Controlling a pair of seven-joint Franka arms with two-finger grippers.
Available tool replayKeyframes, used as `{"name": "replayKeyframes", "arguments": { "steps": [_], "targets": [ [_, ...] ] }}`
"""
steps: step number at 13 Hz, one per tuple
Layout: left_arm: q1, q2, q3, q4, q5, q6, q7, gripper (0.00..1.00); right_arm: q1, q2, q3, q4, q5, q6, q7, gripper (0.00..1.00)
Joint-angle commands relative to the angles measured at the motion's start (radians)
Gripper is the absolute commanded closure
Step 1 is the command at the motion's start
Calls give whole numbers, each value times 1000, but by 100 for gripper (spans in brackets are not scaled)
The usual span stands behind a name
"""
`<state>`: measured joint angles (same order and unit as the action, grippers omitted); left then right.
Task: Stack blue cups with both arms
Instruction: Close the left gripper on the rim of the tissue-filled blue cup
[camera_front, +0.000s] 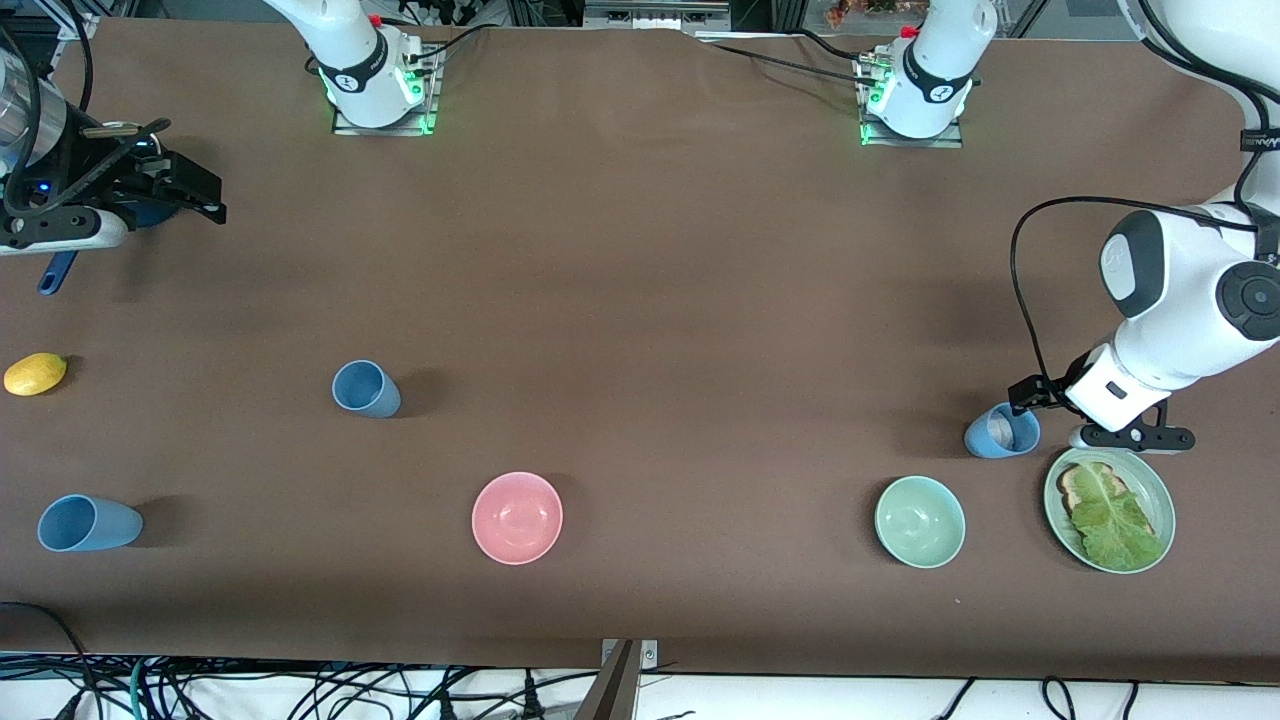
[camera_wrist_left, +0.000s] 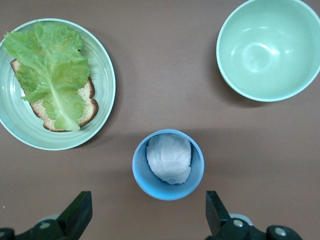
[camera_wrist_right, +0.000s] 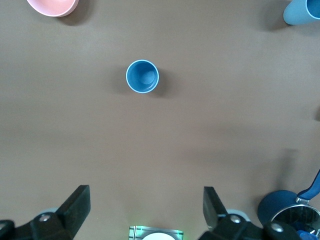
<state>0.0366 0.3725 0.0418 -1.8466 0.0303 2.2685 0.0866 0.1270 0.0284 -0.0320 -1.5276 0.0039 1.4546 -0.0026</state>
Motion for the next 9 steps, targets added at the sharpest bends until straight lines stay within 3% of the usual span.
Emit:
{"name": "replayKeyframes", "arguments": {
  "steps": [1, 9],
  "targets": [
    [-1, -12, 12, -54, 16, 72, 19, 0, 2, -1, 1, 20, -10, -16, 13, 0],
    [23, 31, 21, -86, 16, 193, 84, 1, 2, 2, 3, 18, -12, -11, 10, 0]
  ]
}}
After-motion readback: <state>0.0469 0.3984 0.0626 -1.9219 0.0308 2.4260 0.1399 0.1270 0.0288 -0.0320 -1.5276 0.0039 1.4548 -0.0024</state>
